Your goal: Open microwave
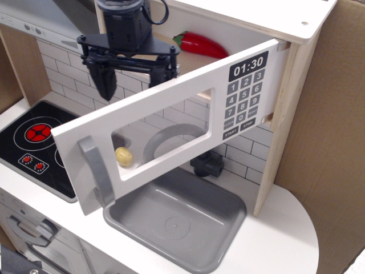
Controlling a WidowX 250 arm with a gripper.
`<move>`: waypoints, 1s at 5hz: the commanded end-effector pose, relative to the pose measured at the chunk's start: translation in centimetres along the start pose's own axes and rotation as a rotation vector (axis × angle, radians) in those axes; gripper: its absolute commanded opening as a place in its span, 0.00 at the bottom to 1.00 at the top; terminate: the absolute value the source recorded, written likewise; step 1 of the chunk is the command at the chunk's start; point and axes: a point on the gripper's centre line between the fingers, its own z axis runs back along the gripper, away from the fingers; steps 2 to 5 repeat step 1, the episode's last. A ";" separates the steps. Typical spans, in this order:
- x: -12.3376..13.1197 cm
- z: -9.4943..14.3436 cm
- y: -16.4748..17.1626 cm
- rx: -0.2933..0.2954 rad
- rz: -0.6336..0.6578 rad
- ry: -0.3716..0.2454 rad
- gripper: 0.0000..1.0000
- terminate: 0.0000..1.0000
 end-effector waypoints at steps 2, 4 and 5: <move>0.6 0.8 -0.1 0.002 0.001 -0.010 1.00 1.00; 0.6 0.8 -0.1 0.002 0.001 -0.010 1.00 1.00; 0.6 0.8 -0.1 0.002 0.001 -0.010 1.00 1.00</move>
